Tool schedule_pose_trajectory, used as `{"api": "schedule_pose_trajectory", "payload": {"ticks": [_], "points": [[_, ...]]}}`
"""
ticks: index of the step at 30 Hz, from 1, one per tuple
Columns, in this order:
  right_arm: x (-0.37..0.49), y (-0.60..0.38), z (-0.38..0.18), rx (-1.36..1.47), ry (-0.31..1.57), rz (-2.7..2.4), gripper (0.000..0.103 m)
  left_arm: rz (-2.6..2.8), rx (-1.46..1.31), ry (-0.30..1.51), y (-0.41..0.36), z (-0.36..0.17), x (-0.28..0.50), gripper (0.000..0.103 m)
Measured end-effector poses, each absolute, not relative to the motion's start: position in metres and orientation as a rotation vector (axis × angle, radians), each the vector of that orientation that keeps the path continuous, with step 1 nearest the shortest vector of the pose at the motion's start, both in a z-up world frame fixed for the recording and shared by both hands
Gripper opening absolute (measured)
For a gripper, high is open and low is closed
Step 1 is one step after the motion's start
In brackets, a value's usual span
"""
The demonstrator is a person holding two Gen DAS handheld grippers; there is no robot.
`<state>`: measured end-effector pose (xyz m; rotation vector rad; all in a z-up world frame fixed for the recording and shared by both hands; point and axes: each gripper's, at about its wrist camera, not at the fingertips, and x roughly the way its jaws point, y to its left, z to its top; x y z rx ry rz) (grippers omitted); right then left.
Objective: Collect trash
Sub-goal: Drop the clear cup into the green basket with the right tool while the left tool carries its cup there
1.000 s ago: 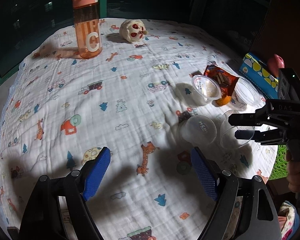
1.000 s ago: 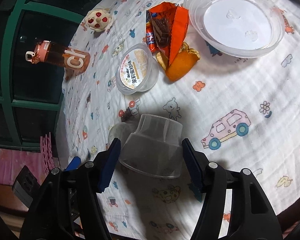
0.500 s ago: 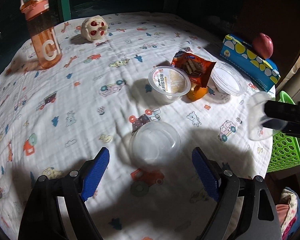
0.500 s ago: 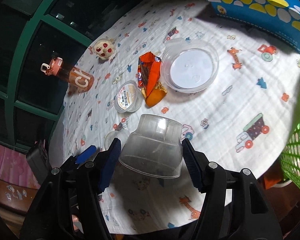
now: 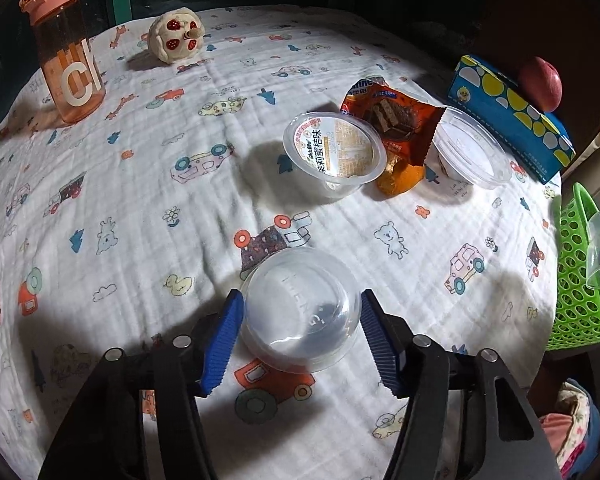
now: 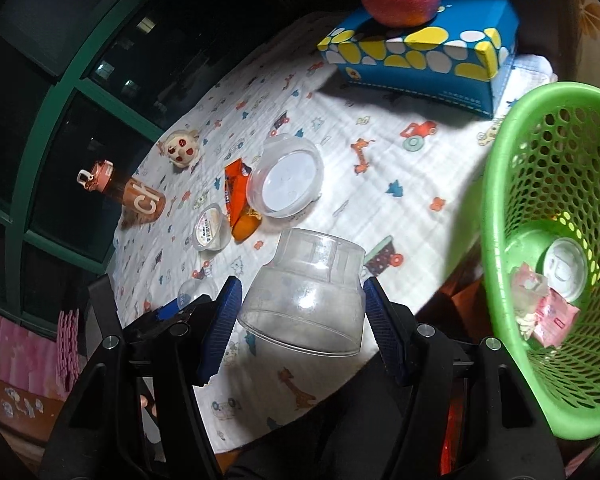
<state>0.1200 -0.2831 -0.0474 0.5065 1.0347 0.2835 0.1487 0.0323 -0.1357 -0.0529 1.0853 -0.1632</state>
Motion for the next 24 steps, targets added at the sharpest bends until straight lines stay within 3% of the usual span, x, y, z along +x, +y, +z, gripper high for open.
{"api": "schedule_pose_trajectory", "payload": {"ticks": [10,24], "points": [[0.099,-0.338,-0.038,0.507,0.966,0.171,0.063,-0.218,-0.052,1.034,0.010,-0.110,0.141,0.056],[0.078,-0.411,-0.044,0.458,0.926,-0.023,0.063,-0.418,0.036,0.942,-0.083,-0.051,0.136,0.056]]}}
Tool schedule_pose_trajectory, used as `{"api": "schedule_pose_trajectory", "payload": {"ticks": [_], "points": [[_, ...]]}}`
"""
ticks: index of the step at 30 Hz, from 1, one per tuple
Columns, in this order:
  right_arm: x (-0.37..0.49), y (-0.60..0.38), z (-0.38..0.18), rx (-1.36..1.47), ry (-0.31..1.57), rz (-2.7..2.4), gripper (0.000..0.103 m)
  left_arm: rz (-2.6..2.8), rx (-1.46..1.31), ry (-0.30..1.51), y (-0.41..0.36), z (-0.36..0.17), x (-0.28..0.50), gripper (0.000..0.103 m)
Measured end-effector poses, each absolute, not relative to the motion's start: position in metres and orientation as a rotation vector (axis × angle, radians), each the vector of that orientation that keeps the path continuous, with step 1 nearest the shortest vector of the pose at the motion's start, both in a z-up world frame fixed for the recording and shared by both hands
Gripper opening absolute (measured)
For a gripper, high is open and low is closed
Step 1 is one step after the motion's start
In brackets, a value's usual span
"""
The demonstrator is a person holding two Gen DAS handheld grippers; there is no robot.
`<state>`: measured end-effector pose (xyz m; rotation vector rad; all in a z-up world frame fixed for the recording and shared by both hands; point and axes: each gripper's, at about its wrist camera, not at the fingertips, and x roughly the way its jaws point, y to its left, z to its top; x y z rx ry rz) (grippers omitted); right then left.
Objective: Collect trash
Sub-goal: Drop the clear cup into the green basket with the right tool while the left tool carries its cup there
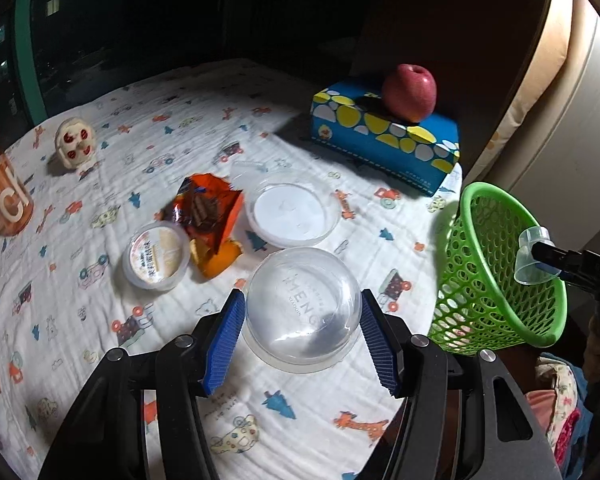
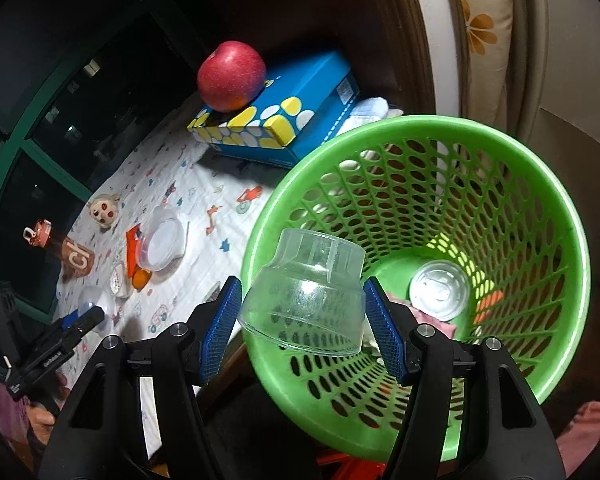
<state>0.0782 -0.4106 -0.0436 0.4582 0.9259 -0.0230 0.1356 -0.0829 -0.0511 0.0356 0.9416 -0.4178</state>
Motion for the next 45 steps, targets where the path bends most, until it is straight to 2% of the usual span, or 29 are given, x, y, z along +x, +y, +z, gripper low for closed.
{"api": "schedule_pose_trajectory", "payload": {"ticks": [13,22,31,45], "points": [[0.064,-0.460,-0.054,0.383,0.916,-0.161,0.064,-0.559,0.125,0.889,-0.171,-0.014,0.131,0.056],[0.044,-0.482,-0.050,0.400,0.890,-0.186,0.068,-0.639,0.178,0.891,-0.230,-0.009,0.128,0.056],[0.014,-0.495,-0.037,0.389,0.841,-0.209,0.072,-0.701,0.239,0.927,-0.286,-0.023,0.122,0.056],[-0.012,-0.507,-0.033,0.418,0.808,-0.216,0.073,-0.785,0.286,0.980,-0.337,-0.044,0.102,0.057]]}}
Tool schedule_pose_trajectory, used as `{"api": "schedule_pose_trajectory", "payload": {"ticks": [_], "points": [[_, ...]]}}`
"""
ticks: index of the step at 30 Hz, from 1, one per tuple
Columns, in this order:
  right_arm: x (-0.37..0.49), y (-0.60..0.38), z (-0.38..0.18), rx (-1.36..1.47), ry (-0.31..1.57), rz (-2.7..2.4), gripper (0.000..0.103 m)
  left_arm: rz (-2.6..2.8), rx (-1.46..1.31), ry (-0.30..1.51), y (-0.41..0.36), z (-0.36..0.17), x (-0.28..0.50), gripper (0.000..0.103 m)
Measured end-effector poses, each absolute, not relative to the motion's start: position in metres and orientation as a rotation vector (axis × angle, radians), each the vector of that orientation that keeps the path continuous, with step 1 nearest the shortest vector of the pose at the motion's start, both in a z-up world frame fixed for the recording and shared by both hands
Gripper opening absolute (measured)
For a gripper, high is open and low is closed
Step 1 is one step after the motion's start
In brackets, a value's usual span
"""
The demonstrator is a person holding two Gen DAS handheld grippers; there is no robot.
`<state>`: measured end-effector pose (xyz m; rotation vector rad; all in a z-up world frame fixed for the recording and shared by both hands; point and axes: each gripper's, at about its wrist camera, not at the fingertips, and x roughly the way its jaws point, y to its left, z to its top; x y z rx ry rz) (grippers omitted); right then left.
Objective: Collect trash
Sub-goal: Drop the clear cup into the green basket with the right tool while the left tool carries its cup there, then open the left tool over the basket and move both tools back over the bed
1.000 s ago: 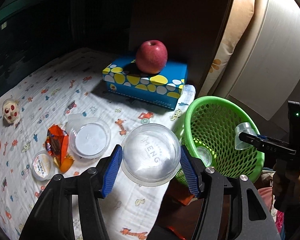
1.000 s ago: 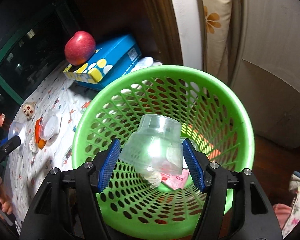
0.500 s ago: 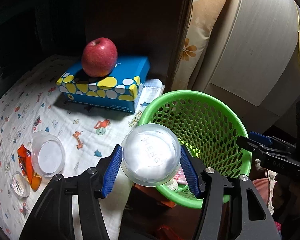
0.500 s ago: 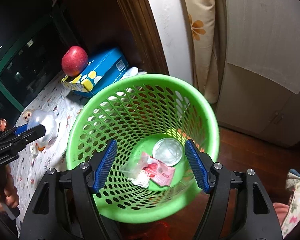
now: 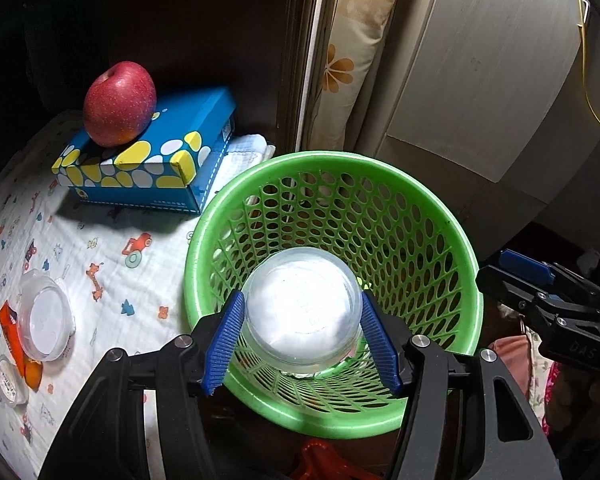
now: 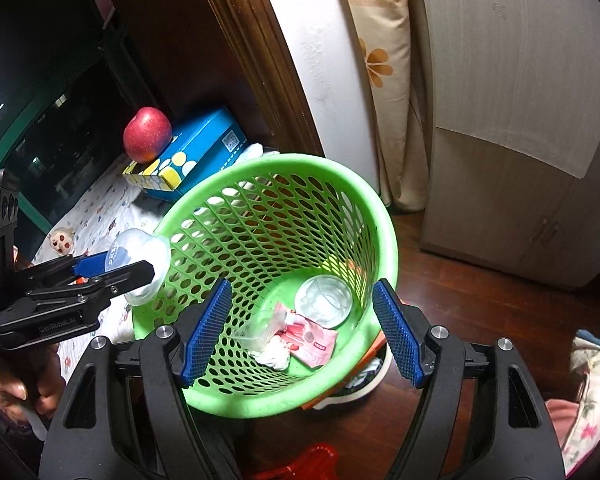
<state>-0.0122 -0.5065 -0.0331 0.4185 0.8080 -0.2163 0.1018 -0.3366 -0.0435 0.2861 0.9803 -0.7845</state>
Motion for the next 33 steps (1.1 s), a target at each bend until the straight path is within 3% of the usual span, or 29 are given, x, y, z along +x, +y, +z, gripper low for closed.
{"api": "schedule_pose_trajectory", "payload": {"ticks": [2,4,6,33], "points": [[-0.012,-0.507,-0.033,0.423,0.807,-0.216,0.073,-0.784,0.282,0.973,-0.337,-0.043,0.100,0.066],[-0.013,-0.506,-0.033,0.423,0.807,-0.212,0.073,-0.794,0.274,0.964,-0.337,-0.040,0.099,0.067],[-0.013,-0.504,-0.032,0.417,0.808,-0.211,0.073,-0.784,0.274,0.955,-0.335,-0.038,0.098,0.077],[0.057,-0.398,-0.023,0.280,0.842,0.018,0.081,-0.416,0.151,0.934,-0.149,-0.035,0.156,0.082]]}}
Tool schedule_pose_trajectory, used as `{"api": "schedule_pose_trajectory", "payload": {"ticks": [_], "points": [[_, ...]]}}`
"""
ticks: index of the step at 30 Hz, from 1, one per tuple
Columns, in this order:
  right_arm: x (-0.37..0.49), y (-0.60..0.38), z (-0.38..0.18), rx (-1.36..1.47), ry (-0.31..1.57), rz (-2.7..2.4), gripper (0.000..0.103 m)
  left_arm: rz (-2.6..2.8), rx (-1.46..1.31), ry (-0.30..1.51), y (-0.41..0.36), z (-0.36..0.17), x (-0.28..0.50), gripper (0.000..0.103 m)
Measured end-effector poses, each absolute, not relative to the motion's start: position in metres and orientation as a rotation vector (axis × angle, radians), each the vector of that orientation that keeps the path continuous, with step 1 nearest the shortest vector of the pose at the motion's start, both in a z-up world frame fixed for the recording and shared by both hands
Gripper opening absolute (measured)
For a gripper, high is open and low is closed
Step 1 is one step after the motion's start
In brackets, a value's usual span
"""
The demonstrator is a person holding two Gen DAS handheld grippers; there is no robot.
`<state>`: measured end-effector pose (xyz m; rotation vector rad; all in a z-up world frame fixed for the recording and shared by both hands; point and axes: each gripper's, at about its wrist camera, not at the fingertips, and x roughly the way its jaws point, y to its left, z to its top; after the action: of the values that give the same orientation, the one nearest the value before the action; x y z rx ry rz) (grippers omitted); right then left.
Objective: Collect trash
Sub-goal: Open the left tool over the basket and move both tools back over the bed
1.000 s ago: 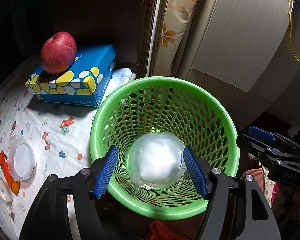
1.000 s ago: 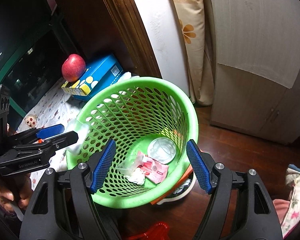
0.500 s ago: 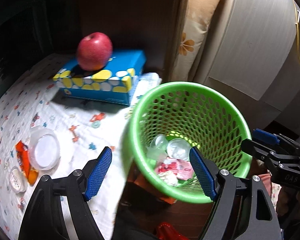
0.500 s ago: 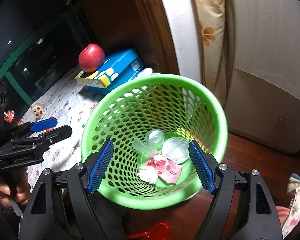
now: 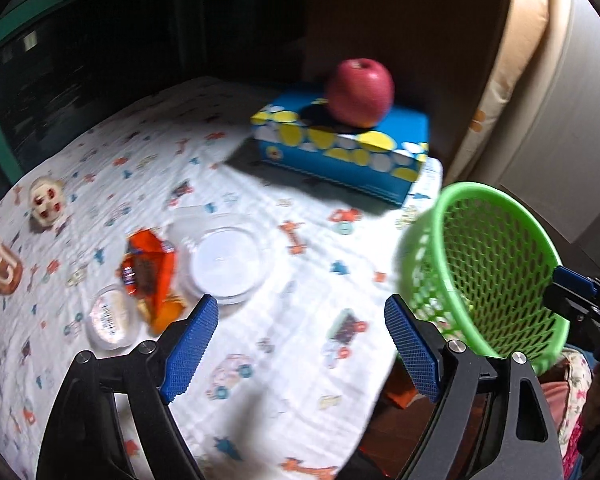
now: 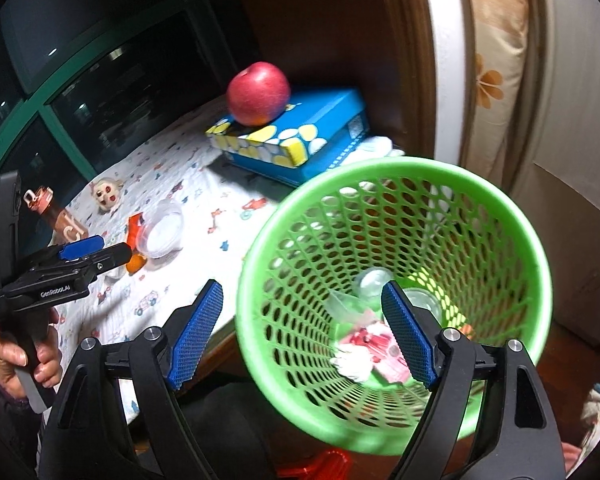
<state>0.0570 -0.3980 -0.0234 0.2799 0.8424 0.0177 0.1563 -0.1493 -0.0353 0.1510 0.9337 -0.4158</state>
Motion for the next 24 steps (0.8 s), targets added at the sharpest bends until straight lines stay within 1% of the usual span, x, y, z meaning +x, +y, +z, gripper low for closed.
{"api": "schedule_pose_trajectory", "payload": {"ticks": [7,14,24], "points": [[0.082,-0.359,-0.024,0.241,0.855,0.084,0.082,-0.268,0.129,0.946,-0.084,-0.047,0.181,0.082],[0.104,-0.328,-0.024,0.213,0.865,0.136,0.083,-0.174,0.137,1.000,-0.033,-0.077,0.208,0.082],[0.137,-0.291,-0.039,0.171,0.907,0.198,0.083,-0.176,0.105,1.061,-0.011,-0.111,0.230,0.084]]}}
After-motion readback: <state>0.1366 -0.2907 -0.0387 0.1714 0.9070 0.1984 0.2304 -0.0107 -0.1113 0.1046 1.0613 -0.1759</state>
